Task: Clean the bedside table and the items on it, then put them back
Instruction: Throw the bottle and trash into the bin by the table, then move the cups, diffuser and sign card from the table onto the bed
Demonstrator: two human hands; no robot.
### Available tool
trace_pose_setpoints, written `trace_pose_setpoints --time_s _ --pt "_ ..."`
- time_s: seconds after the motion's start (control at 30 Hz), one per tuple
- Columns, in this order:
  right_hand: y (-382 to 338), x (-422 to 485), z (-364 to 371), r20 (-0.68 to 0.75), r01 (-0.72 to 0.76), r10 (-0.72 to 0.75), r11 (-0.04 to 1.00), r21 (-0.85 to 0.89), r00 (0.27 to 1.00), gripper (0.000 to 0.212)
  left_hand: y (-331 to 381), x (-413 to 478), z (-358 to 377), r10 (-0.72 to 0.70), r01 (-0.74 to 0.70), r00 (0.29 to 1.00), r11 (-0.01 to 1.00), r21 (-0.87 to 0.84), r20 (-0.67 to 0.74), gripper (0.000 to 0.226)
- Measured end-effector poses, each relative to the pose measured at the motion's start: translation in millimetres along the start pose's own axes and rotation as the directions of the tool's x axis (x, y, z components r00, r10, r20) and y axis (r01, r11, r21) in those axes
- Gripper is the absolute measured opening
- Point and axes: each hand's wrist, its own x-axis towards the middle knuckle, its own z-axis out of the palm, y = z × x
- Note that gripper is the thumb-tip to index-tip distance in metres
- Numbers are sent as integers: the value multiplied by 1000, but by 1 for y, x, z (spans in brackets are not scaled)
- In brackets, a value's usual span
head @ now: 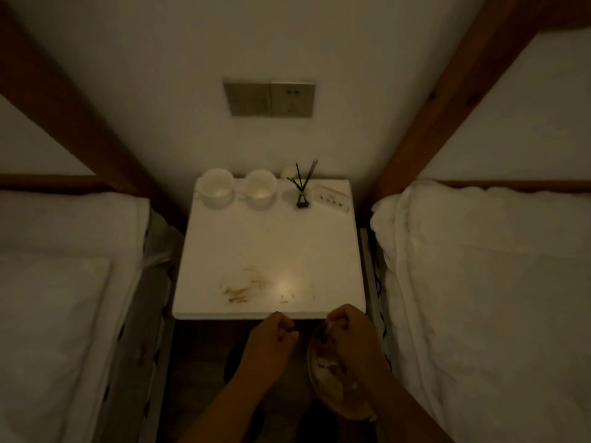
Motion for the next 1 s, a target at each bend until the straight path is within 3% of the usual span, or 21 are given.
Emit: trace_pose_setpoints --time_s 0.17,0.37,0.57,0.83,1.0 --pt "-74 -5 3 -28 105 -105 994 -17 994 9 20 1 -77 174 -157 982 970 188 -78 11" --pt "-145 6 10 -18 164 -166 982 -93 986 4 31 16 -160 201 -172 978 933 315 -62 22" --pt "-197 32 29 5 153 -154 975 -158 988 11 34 43 -227 256 -201 962 899 389 -96 25" --pt "-222 91 55 -26 156 -165 965 -212 986 38 28 106 -253 280 -214 954 883 418 -104 36" --pt "-208 127 70 4 148 -152 958 -246 988 41 9 139 -240 240 -191 968 899 395 -79 43"
